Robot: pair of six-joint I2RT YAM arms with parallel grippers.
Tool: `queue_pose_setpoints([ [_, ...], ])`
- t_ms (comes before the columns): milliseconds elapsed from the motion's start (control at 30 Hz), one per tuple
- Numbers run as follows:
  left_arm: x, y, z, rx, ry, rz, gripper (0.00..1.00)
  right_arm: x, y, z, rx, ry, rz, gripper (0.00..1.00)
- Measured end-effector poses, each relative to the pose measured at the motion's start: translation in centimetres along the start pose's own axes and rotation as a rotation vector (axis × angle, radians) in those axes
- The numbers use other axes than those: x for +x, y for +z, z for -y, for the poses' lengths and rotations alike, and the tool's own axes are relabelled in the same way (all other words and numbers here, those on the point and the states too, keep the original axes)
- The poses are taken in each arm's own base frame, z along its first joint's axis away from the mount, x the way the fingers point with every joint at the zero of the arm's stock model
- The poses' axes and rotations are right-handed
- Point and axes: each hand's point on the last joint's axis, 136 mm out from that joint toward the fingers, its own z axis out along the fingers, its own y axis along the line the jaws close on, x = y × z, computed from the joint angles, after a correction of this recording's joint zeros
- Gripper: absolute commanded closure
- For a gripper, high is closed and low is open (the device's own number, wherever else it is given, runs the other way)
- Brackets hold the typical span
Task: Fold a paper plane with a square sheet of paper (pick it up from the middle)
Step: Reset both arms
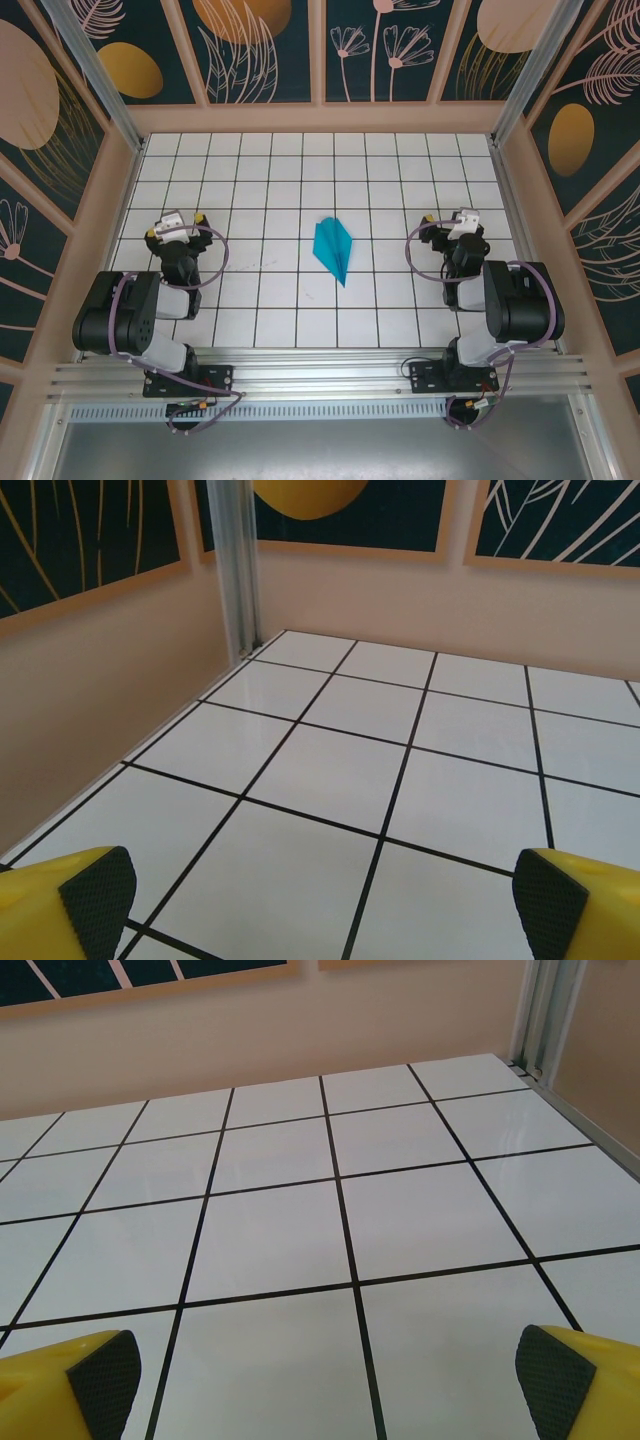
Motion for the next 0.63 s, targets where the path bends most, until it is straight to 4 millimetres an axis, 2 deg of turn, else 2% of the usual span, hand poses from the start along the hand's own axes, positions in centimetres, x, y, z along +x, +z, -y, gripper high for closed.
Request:
queue_pose_setpoints([
  [633,-0.02,0.00,0.32,0.019,-0.012,0.000,0.01,-0.03,0.00,0.01,0.000,0.000,0.001,0.01],
])
